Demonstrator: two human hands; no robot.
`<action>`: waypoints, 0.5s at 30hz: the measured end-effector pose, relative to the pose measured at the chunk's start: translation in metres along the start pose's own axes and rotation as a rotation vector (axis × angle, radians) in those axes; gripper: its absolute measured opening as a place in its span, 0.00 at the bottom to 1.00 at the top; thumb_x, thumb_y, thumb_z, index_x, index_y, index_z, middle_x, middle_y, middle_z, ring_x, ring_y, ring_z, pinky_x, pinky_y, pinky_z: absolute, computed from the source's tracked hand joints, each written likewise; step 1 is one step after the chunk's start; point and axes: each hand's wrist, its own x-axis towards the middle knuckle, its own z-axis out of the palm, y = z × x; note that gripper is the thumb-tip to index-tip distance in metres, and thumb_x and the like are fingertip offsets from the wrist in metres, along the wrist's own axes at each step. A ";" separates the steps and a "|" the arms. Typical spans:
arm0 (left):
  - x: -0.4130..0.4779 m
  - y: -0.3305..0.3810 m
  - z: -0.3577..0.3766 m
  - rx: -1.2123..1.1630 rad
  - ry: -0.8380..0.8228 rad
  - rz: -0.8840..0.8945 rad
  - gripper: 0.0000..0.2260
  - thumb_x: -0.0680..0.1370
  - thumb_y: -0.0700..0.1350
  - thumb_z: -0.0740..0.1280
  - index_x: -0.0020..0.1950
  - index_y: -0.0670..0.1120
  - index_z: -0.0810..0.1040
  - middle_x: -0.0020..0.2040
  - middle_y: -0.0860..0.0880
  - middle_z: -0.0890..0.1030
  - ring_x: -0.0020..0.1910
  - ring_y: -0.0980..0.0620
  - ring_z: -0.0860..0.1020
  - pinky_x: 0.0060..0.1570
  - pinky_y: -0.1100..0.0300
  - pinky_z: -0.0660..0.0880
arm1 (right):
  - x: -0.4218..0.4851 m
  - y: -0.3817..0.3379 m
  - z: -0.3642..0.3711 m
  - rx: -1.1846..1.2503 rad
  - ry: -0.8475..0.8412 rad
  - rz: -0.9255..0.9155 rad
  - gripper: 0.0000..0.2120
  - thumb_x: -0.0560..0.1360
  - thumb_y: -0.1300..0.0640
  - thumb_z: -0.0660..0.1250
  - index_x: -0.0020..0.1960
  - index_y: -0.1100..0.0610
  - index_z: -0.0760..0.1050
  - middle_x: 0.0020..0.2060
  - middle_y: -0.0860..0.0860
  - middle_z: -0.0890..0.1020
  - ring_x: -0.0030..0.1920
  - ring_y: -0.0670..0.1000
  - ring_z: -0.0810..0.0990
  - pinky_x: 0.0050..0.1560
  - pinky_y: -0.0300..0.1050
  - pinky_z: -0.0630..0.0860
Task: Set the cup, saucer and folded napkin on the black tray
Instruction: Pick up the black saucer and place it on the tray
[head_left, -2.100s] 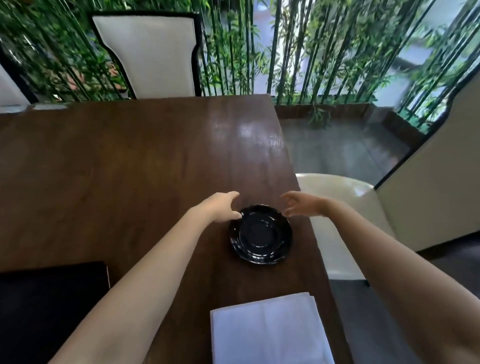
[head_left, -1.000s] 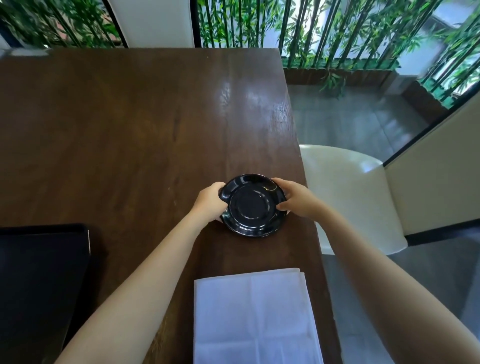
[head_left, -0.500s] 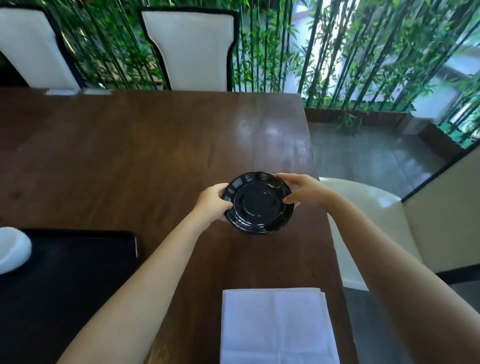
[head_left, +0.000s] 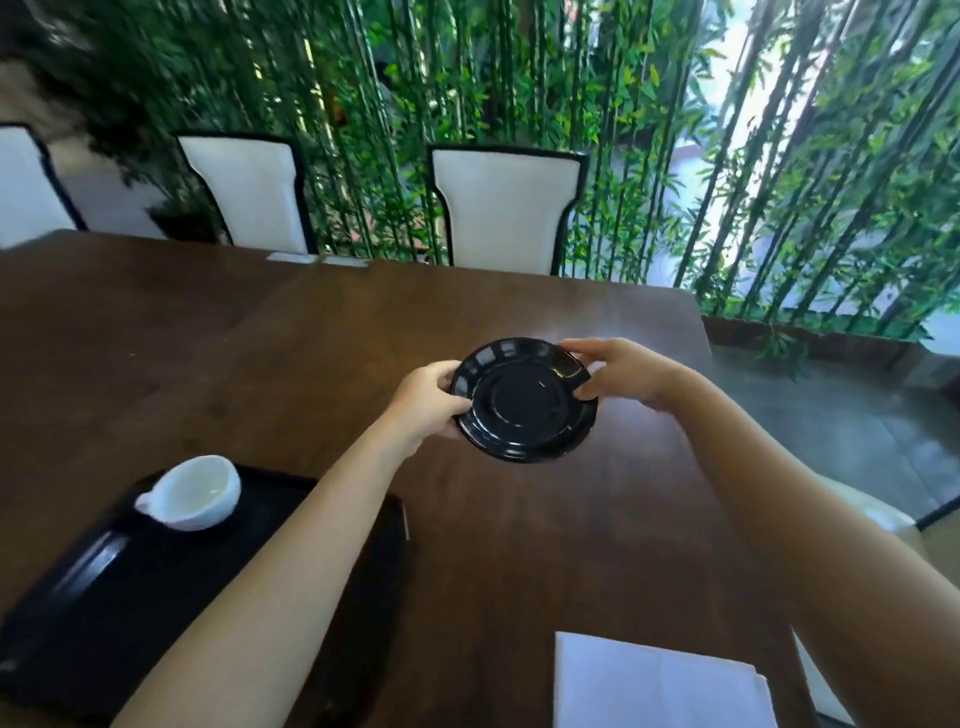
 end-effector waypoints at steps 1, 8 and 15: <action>-0.005 0.000 -0.012 -0.005 0.011 -0.002 0.21 0.74 0.30 0.65 0.65 0.44 0.74 0.57 0.45 0.79 0.51 0.45 0.80 0.41 0.51 0.82 | 0.003 -0.010 0.007 -0.006 -0.013 -0.016 0.31 0.68 0.75 0.62 0.63 0.48 0.73 0.44 0.43 0.81 0.37 0.38 0.81 0.29 0.28 0.75; -0.040 -0.022 -0.094 -0.023 0.121 -0.032 0.23 0.74 0.31 0.66 0.68 0.45 0.72 0.60 0.45 0.76 0.52 0.46 0.80 0.40 0.53 0.83 | 0.028 -0.071 0.067 -0.044 -0.144 -0.146 0.29 0.69 0.75 0.62 0.63 0.50 0.74 0.44 0.45 0.81 0.35 0.36 0.81 0.31 0.30 0.76; -0.079 -0.071 -0.165 -0.174 0.228 -0.086 0.21 0.74 0.29 0.64 0.65 0.43 0.74 0.55 0.44 0.81 0.49 0.46 0.82 0.40 0.49 0.83 | 0.059 -0.107 0.149 -0.008 -0.303 -0.198 0.29 0.70 0.77 0.61 0.59 0.47 0.74 0.46 0.46 0.82 0.36 0.38 0.83 0.31 0.33 0.77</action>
